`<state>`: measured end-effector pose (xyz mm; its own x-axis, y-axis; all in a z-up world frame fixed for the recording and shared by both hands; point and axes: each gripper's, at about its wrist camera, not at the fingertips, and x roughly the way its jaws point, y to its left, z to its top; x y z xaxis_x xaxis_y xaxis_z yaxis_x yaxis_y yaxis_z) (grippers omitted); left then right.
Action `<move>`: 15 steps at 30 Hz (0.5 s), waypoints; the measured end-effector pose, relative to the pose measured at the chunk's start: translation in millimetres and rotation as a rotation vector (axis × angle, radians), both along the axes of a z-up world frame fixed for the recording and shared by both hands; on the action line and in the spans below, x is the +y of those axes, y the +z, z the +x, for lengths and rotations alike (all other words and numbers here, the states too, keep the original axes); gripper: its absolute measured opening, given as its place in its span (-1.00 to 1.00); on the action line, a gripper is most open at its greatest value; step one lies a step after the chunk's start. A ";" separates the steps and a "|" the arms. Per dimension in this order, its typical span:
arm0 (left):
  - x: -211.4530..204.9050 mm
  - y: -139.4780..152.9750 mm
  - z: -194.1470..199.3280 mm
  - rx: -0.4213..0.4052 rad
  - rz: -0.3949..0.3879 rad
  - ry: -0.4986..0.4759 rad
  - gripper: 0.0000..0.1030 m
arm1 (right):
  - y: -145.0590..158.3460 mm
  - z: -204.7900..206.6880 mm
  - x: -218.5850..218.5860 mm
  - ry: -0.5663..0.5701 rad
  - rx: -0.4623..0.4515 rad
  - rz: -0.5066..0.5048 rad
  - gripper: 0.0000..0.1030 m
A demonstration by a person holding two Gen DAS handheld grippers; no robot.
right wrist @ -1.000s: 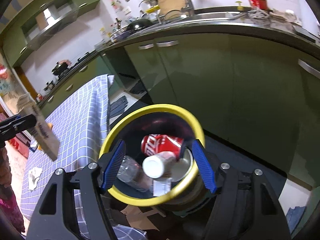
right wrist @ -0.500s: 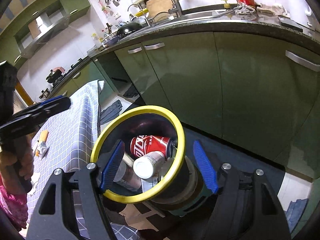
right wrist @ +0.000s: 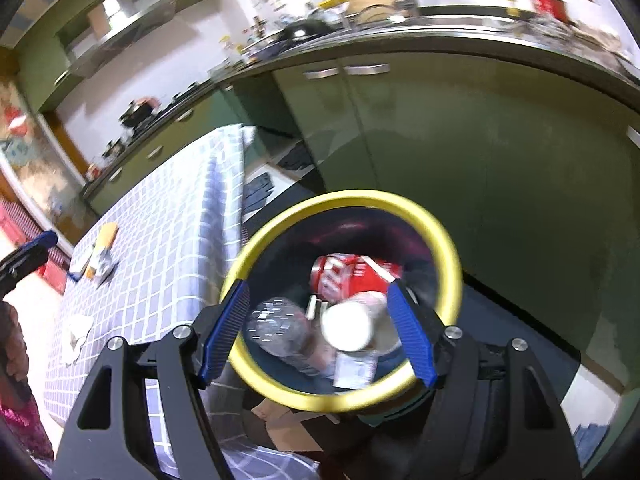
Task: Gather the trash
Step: 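Move the right gripper to the white snack wrapper and grasp it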
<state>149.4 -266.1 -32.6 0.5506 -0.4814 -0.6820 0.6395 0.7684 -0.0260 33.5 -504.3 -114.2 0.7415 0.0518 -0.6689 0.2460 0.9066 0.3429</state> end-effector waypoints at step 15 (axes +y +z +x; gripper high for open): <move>208.0 -34.2 -37.7 0.002 0.050 0.376 0.83 | 31.6 140.4 206.6 0.668 0.021 -0.113 0.32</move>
<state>111.7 -58.1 -66.8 0.6811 -0.2124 -0.7007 0.3128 0.9497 0.0161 173.9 -297.7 -82.6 0.5615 0.4233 -0.7110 -0.3740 0.8963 0.2382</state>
